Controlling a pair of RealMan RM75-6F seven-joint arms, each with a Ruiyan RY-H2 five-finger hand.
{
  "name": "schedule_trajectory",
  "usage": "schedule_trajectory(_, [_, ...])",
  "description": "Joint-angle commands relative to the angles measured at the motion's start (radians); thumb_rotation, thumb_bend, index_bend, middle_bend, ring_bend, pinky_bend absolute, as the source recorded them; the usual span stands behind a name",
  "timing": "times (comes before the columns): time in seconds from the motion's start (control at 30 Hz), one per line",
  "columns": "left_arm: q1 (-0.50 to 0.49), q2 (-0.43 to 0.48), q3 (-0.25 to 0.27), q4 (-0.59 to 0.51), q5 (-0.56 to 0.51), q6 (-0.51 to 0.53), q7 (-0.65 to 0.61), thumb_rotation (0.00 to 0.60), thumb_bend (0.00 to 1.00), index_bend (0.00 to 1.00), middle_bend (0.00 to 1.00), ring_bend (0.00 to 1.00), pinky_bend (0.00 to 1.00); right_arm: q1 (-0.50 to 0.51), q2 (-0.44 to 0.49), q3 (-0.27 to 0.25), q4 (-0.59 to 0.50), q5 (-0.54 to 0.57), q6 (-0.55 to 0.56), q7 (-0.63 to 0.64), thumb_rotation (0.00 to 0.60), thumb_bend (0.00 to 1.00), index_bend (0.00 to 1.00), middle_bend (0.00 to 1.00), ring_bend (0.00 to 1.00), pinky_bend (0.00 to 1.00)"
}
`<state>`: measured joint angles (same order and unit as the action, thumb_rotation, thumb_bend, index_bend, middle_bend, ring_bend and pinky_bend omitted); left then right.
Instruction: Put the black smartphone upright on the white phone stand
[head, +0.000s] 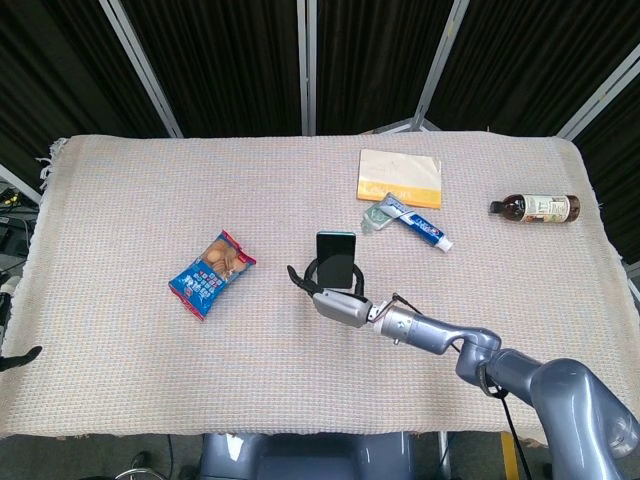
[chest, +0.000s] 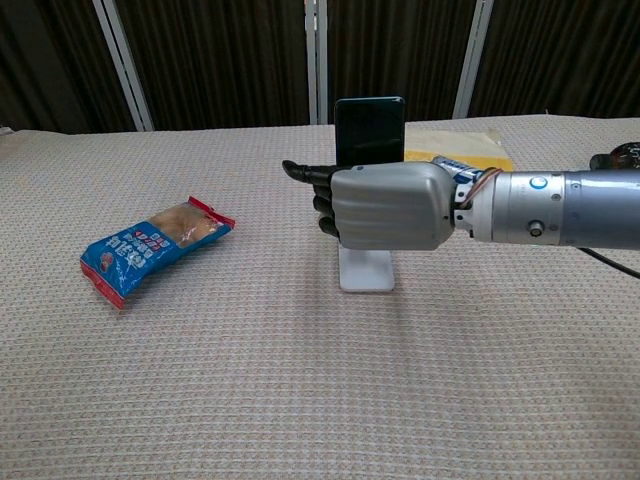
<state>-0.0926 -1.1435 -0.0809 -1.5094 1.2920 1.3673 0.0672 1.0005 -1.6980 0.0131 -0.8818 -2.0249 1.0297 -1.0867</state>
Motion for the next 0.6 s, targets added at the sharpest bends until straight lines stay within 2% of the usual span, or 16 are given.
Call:
schedule_trajectory(0.03, [0.000, -0.001, 0.000, 0.001, -0.001, -0.002, 0.001, 0.600, 0.00, 0.00, 0.00, 0.00, 0.00, 0.001, -0.013, -0.003, 0.020, 0.000, 0.011, 0.007, 0.600, 0.17, 0.52, 0.50, 0.39, 0.11])
schedule_trajectory(0.27, [-0.002, -0.002, -0.001, 0.003, -0.006, -0.008, 0.001, 0.600, 0.00, 0.00, 0.00, 0.00, 0.00, 0.004, -0.030, -0.012, 0.048, 0.000, 0.024, 0.026, 0.600, 0.16, 0.50, 0.46, 0.37, 0.11])
schedule_trajectory(0.33, [-0.002, -0.002, -0.001, 0.003, -0.006, -0.008, 0.003, 0.600, 0.00, 0.00, 0.00, 0.00, 0.00, 0.003, -0.034, -0.011, 0.053, 0.007, 0.022, 0.028, 0.600, 0.16, 0.43, 0.41, 0.34, 0.10])
schedule_trajectory(0.43, [-0.002, -0.003, 0.000, 0.003, -0.006, -0.007, 0.004, 0.600, 0.00, 0.00, 0.00, 0.00, 0.00, 0.003, -0.037, -0.010, 0.057, 0.015, 0.020, 0.032, 0.600, 0.16, 0.30, 0.28, 0.27, 0.08])
schedule_trajectory(0.6, [-0.002, -0.004, 0.000, 0.003, -0.005, -0.007, 0.008, 0.600, 0.00, 0.00, 0.00, 0.00, 0.00, 0.001, -0.034, -0.012, 0.049, 0.024, 0.019, 0.030, 0.600, 0.15, 0.25, 0.23, 0.23, 0.07])
